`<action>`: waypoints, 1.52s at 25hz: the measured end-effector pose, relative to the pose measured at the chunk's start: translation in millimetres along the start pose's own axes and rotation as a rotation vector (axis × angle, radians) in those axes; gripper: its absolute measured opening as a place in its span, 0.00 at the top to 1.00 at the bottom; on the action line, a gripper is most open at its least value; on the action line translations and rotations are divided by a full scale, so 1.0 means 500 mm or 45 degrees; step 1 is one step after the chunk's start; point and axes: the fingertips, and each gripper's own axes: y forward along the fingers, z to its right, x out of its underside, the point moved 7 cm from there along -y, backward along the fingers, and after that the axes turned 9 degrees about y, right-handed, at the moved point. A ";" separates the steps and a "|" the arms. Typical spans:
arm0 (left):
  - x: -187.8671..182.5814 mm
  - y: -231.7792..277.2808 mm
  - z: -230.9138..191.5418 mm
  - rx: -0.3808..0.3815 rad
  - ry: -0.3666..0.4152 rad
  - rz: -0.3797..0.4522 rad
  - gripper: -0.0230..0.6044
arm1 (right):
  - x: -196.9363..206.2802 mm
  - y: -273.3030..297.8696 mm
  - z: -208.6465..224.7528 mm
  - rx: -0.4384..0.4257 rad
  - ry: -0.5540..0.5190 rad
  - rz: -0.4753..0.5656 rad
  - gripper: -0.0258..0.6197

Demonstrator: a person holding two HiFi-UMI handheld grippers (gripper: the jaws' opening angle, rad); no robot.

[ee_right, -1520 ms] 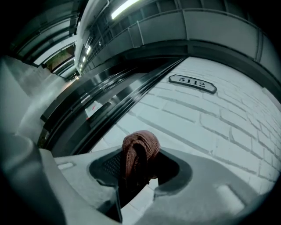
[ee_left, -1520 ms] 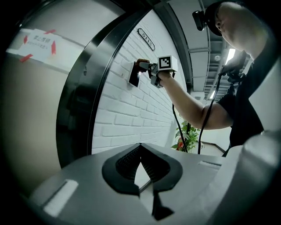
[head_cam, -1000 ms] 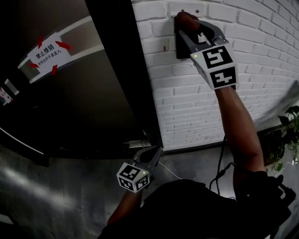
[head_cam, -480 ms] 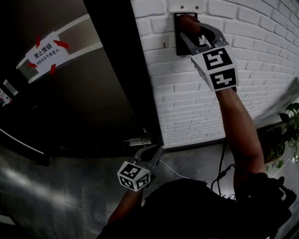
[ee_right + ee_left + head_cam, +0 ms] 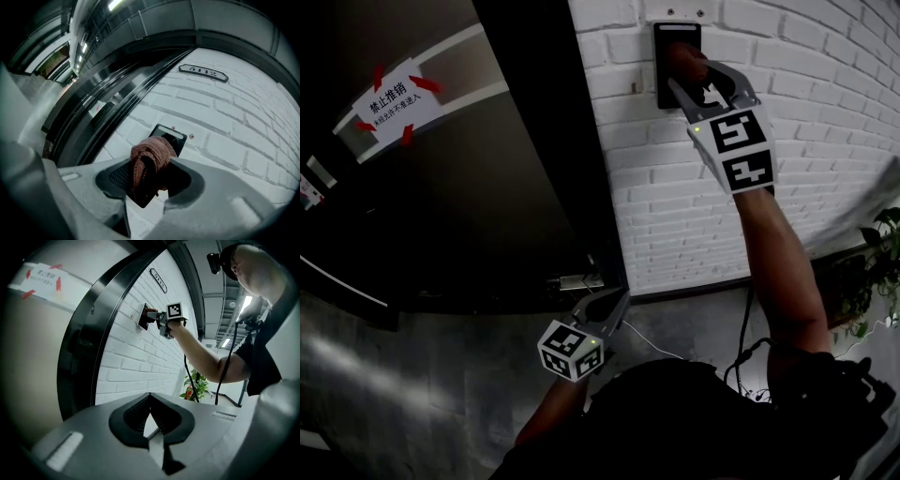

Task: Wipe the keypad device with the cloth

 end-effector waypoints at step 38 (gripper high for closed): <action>0.007 -0.009 0.018 0.015 0.003 -0.025 0.94 | 0.132 -0.022 -0.064 -0.063 0.086 -0.162 0.72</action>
